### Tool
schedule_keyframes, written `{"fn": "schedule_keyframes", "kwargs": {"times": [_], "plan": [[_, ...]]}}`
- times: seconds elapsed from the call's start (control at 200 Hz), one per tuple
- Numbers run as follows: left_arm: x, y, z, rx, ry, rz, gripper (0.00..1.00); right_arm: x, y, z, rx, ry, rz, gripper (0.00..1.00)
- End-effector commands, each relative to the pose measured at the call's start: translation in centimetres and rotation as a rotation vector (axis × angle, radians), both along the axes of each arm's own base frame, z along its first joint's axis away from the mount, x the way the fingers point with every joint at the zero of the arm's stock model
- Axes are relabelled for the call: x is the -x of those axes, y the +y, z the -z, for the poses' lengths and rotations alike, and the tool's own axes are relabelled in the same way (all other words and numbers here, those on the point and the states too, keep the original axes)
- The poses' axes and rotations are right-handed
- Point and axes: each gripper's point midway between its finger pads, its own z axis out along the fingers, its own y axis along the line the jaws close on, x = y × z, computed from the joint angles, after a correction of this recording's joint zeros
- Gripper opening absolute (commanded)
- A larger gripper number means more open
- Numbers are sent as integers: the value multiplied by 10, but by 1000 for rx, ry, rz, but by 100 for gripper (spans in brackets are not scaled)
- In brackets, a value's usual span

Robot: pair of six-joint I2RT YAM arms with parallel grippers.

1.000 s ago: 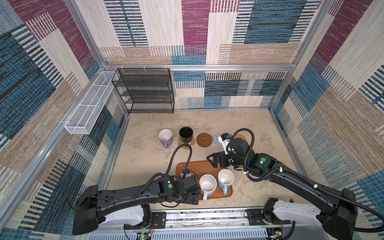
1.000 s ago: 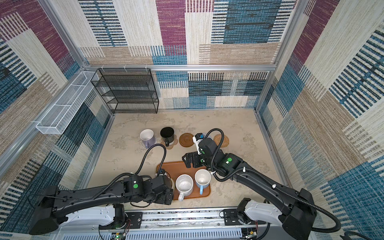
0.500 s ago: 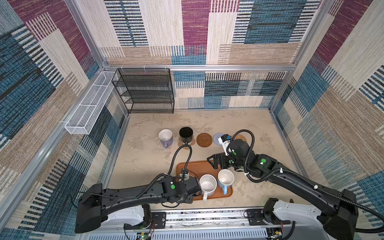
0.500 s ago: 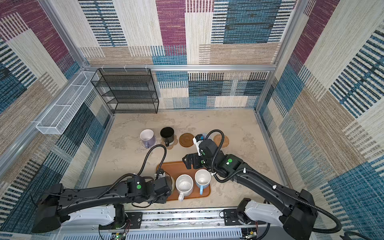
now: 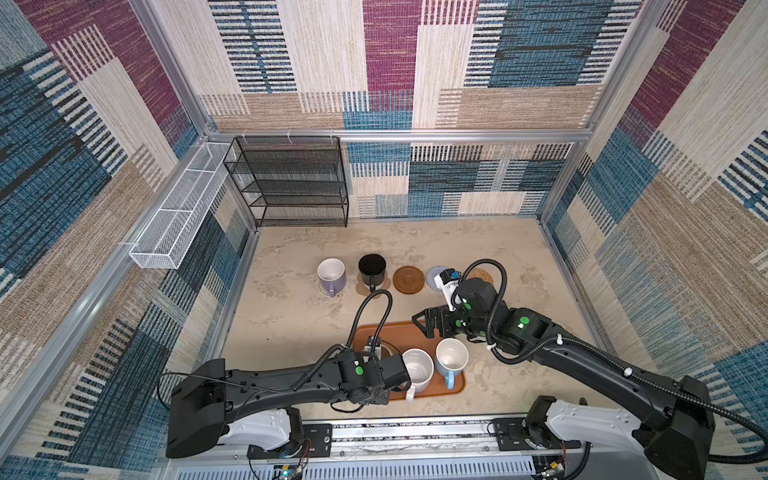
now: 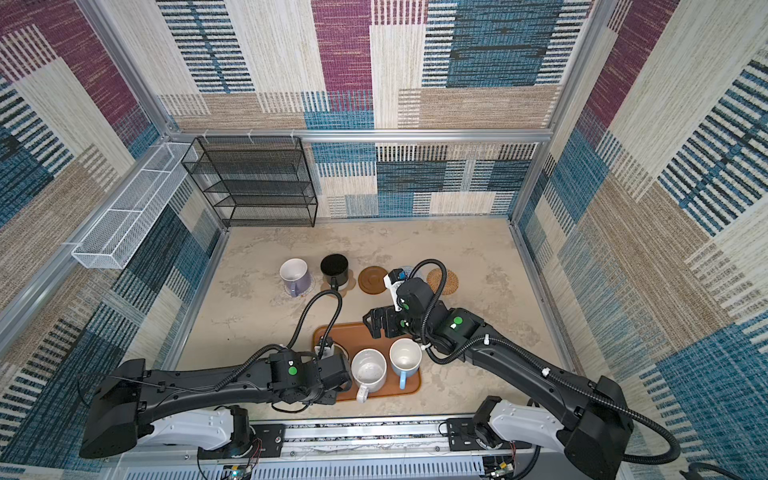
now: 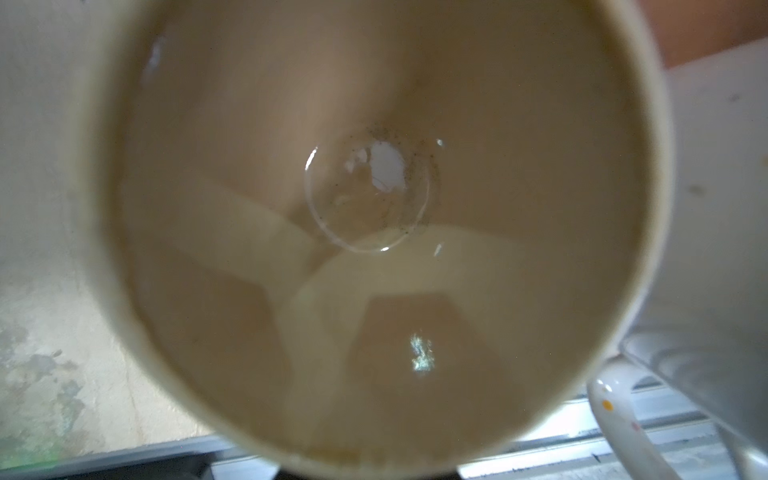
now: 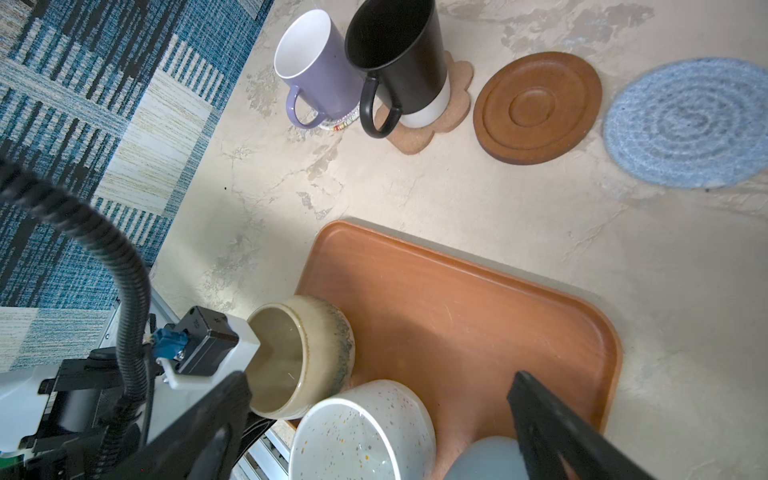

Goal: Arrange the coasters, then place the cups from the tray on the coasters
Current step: 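Lower the left gripper and grasp the beige glazed mug rim, then lift the beige mug with the left gripper and carry it toward the wooden coaster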

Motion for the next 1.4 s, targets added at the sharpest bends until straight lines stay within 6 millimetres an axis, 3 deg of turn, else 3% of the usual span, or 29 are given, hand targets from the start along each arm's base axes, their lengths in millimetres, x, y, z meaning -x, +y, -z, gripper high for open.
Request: {"fn": "schedule_keyframes", "kwargs": {"times": [0.0, 0.125, 0.351, 0.521, 0.701, 0.876, 1.162, 1.392], "plan": [[-8, 6, -4, -26, -52, -11, 12, -1, 4, -4, -34, -12, -1, 100], [-10, 12, -3, -48, -61, -20, 0, 2, 9, -2, -61, -6, -28, 99], [-13, 17, -13, -56, -84, -24, 0, 4, 16, -2, -120, -30, -60, 99], [-16, 14, -17, -35, -93, -25, 0, 8, 20, -15, -194, -82, -89, 99], [-20, 9, -34, -9, -106, -18, 0, 16, 27, -26, -245, -113, -160, 99], [-24, 11, -53, 22, -133, -15, 0, 9, 18, -25, -235, -145, -142, 100], [-32, 5, -60, 26, -132, 14, 0, 1, 15, -41, -264, -169, -131, 100], [-44, 0, -64, 23, -126, 22, 0, -9, -1, -35, -242, -186, -60, 100]]}}
